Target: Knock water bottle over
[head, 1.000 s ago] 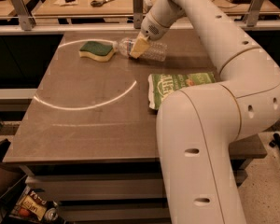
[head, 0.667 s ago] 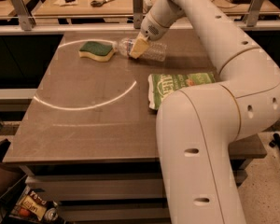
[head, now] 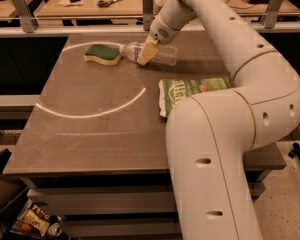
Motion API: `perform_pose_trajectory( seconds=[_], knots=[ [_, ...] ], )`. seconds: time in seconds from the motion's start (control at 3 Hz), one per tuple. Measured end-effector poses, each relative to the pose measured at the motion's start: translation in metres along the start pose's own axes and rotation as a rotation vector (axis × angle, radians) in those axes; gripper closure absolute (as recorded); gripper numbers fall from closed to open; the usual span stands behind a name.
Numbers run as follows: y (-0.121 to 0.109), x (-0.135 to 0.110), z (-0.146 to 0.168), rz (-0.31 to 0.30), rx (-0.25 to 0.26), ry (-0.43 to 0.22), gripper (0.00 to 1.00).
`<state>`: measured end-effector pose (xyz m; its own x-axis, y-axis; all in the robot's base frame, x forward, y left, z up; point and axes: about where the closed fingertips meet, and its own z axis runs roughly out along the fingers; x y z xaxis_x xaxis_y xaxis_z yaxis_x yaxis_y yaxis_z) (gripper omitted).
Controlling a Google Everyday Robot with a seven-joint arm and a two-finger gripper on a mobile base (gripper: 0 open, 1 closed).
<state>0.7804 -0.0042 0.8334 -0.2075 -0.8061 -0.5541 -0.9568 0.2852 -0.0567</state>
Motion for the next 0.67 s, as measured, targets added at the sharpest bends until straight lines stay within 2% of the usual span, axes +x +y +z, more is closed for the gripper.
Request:
perform_pose_trajectory(
  seconds=[0.33,0.67],
  knots=[
    [0.0004,0.0000,0.0040,0.000,-0.005,0.001,0.00],
    [0.0004,0.0000,0.0042,0.000,-0.005,0.001,0.00]
  ],
)
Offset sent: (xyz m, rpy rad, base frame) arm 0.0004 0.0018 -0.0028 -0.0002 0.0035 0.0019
